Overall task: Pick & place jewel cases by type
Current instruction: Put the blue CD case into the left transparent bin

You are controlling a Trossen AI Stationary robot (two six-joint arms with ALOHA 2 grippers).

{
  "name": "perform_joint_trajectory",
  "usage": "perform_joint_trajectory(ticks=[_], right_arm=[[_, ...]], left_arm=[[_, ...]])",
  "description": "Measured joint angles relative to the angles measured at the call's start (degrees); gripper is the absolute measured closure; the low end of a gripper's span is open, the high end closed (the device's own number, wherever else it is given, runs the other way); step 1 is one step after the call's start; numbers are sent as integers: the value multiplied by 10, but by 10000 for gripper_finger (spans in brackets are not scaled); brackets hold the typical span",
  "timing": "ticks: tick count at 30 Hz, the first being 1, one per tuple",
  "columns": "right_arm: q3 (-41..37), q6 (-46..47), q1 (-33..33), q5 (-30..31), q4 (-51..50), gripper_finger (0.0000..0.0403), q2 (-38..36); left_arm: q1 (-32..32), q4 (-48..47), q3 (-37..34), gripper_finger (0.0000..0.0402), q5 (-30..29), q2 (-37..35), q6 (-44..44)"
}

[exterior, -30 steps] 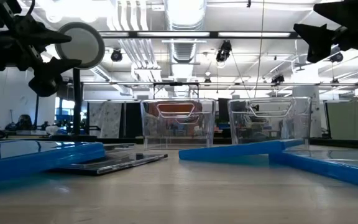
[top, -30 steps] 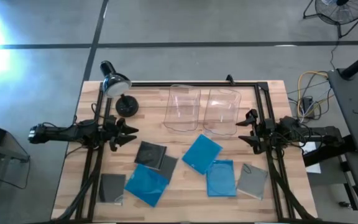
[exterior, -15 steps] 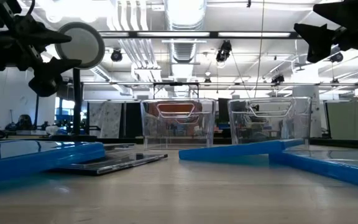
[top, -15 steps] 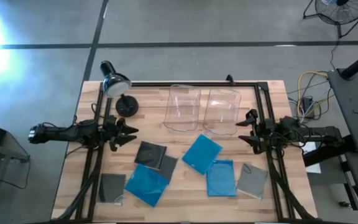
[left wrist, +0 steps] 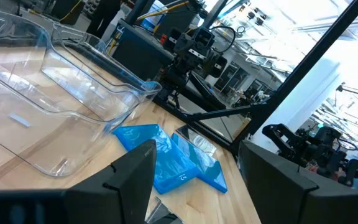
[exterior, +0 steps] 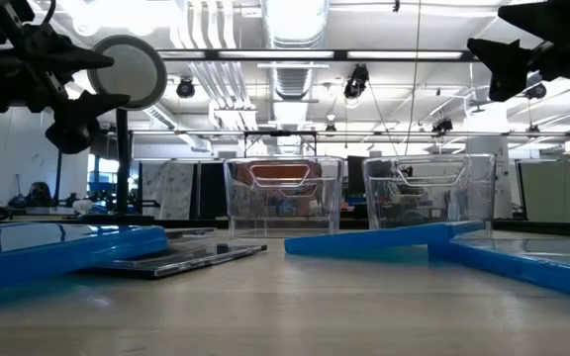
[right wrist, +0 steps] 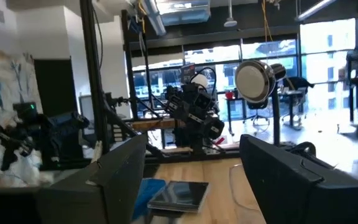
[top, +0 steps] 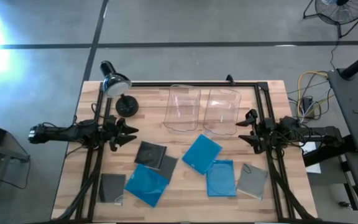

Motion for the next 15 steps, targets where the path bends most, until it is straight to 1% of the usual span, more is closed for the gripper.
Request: perform_joint_trajectory(ticks=[2,6,8,12,15], right_arm=[[0,56,0,24,5,152,0],[0,267,0,110,14,151,0],[0,334,0,128,14,149,4],[0,442,0,119,13,147,24],[0,500,0,71,14,147,53]], left_arm=[[0,0,0,188,0,0,0],[0,0,0,188,0,0,0],[0,0,0,188,0,0,0],[0,0,0,188,0,0,0],[0,0,0,188,0,0,0]])
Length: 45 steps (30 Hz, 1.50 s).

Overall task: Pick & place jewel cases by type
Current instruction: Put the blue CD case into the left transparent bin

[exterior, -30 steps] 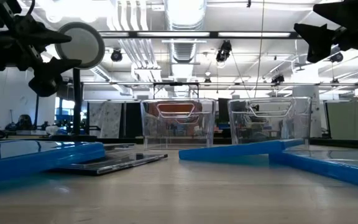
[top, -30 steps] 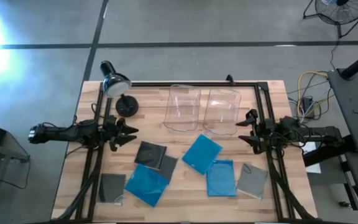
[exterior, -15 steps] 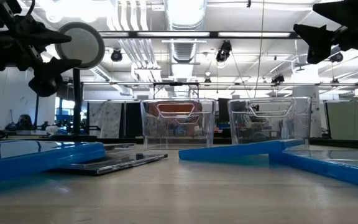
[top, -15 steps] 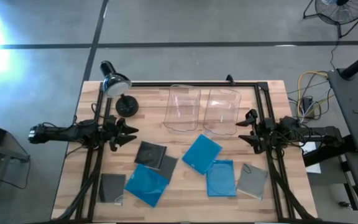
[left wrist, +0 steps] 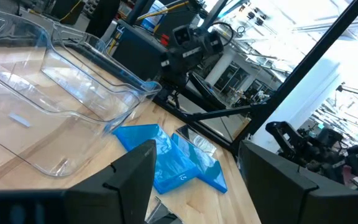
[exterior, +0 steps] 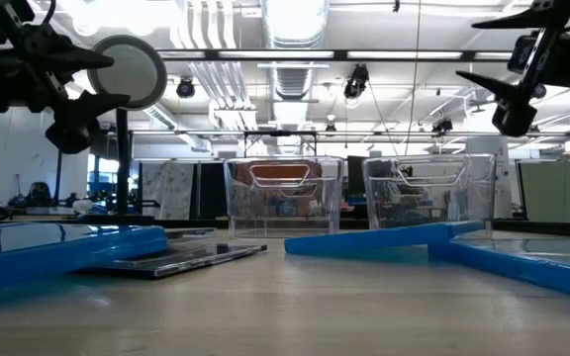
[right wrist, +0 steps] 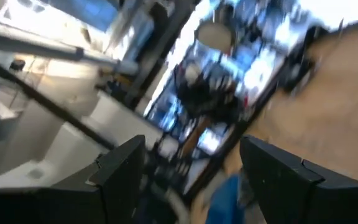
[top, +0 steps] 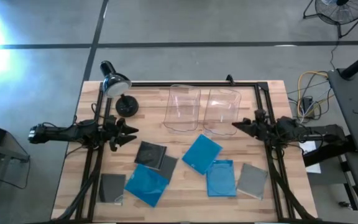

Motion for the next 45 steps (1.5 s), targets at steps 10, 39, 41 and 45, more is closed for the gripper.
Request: perform_joint_trajectory(ticks=[10,39,41,45], right_arm=[[48,188,59,-67,26,141,158],[305,426,162,-104,-344,179,641],[289,447,172,-99,-301,179,651],[271,484,192,-34,-251,179,659]], left_arm=[[-1,13,0,188,6,0,-118],[-6,20,37,188,-55,85,-386],[-6,22,63,188,-55,121,-357],[-6,22,110,188,-54,195,-282]])
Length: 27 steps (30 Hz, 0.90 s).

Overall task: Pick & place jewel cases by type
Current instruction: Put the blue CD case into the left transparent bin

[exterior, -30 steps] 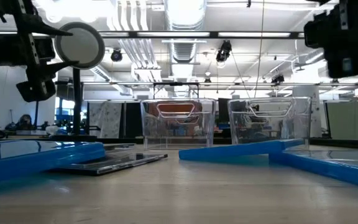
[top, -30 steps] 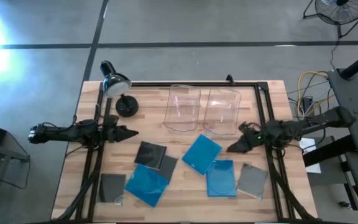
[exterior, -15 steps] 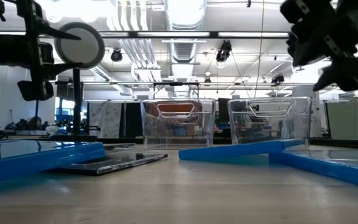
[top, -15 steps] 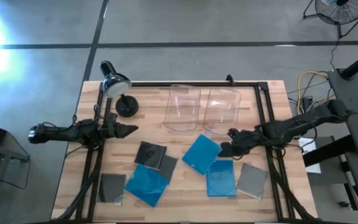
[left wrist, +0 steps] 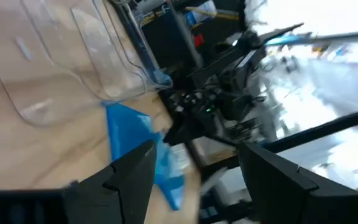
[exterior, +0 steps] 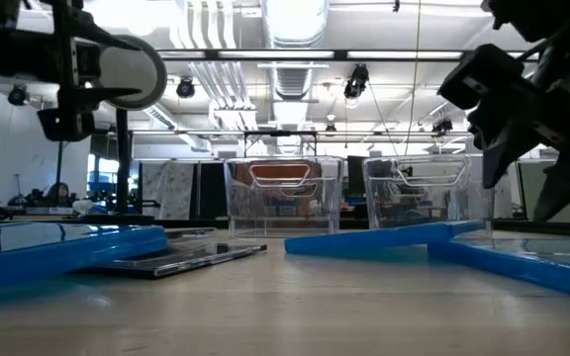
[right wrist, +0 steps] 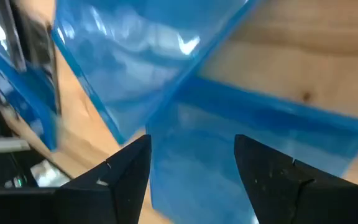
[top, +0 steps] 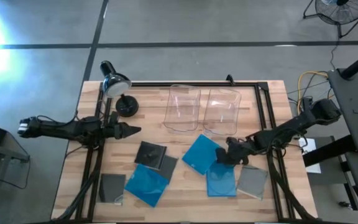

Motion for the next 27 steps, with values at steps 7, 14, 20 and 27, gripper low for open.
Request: perform_joint_trajectory(ticks=[7,14,20,27], right_arm=[[0,31,18,115,-4,179,6],[0,58,17,157,9,179,77],[2,64,19,209,69,179,130],[17,27,18,224,82,179,143]], left_arm=[[0,21,42,188,26,108,34],[-1,23,71,188,80,236,60],[-2,24,140,188,89,348,146],[-2,21,211,188,91,494,207]])
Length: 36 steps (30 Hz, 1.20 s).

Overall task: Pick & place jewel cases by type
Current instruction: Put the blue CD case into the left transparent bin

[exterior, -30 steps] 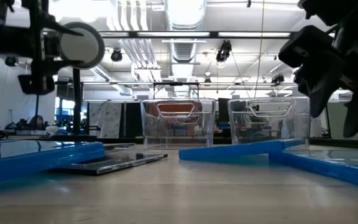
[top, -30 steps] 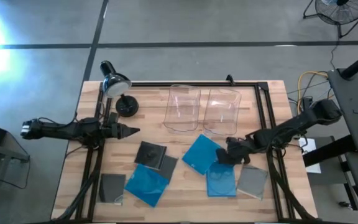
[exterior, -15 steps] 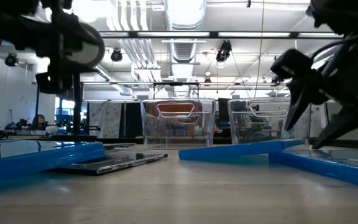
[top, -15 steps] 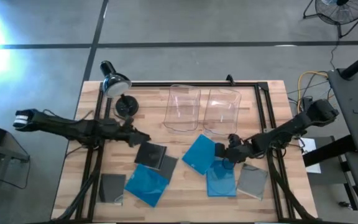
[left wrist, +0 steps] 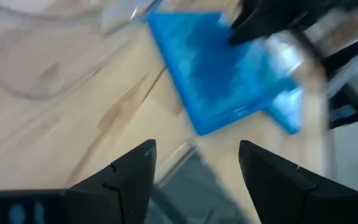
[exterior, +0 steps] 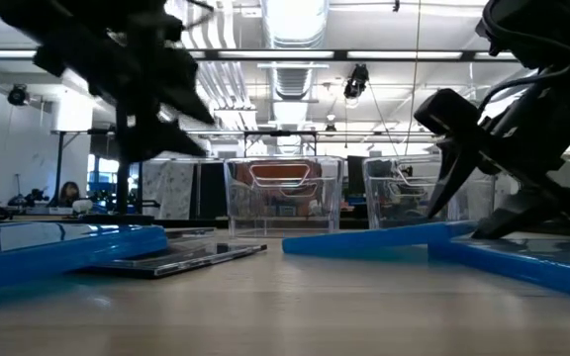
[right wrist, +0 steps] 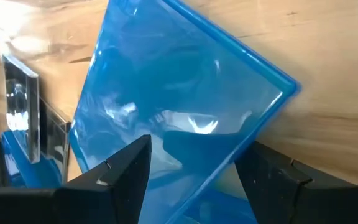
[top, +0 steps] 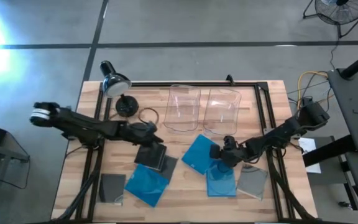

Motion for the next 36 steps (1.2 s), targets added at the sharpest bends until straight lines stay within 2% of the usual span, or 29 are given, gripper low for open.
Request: perform_joint_trajectory(ticks=[9,16,21,30,33,36], right_arm=[[-3,-22,-1,0,1,179,-1],[-4,-57,-1,4,11,179,-1],[-8,-60,-3,47,10,179,0],[0,-143,-1,48,107,182,-3],[3,-138,8,43,116,194,-9],[3,-117,9,16,115,227,-12]], left_arm=[[-2,3,151,188,23,221,94],[-2,-11,254,188,39,361,89],[-2,-18,290,188,49,402,85],[-4,-17,310,188,64,406,98],[-5,-18,310,188,68,402,98],[-6,-45,309,188,68,388,99]])
